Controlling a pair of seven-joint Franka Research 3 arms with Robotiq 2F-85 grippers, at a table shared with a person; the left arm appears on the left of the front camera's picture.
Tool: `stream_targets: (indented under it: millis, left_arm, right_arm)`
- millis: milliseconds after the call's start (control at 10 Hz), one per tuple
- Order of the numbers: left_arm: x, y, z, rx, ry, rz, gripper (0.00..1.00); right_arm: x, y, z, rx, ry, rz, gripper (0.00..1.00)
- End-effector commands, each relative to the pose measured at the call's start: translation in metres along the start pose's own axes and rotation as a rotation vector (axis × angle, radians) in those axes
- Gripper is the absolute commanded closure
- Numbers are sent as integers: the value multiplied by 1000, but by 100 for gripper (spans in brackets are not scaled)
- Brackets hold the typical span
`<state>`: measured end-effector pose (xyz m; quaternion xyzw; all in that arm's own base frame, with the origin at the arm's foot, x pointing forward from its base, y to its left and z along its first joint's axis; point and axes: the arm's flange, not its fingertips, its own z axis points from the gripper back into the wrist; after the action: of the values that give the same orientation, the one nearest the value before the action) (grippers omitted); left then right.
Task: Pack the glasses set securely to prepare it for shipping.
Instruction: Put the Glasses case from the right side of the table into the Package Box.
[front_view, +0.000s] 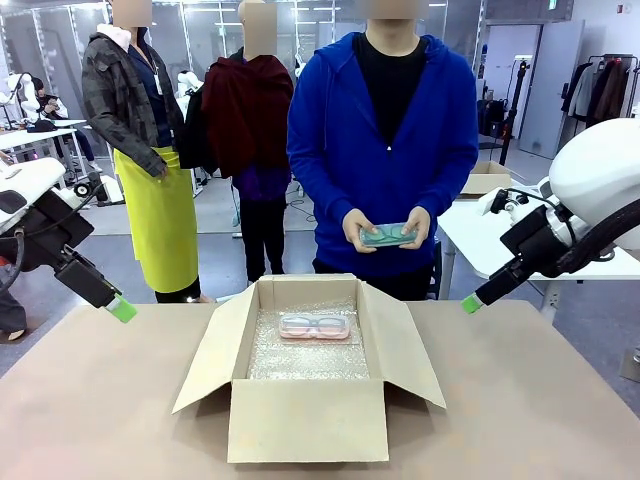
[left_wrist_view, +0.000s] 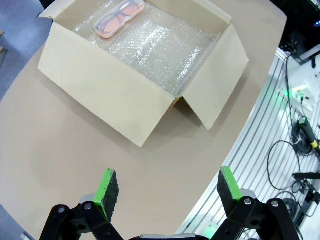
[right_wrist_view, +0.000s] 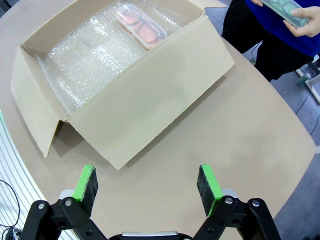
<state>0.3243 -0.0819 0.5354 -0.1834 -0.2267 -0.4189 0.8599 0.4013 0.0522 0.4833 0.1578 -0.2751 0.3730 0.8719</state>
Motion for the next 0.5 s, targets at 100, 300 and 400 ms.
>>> stream_targets:
  millis: [100, 300, 400]
  left_arm:
    - [-1, 2, -1, -13, -23, -17, 0]
    - [-1, 2, -1, -13, -23, -17, 0]
    - [-1, 2, -1, -13, -23, -17, 0]
  right_arm:
    - [4, 1, 0, 1, 7, -14, 0]
    - [4, 1, 0, 1, 7, -14, 0]
    - [4, 1, 0, 1, 7, -14, 0]
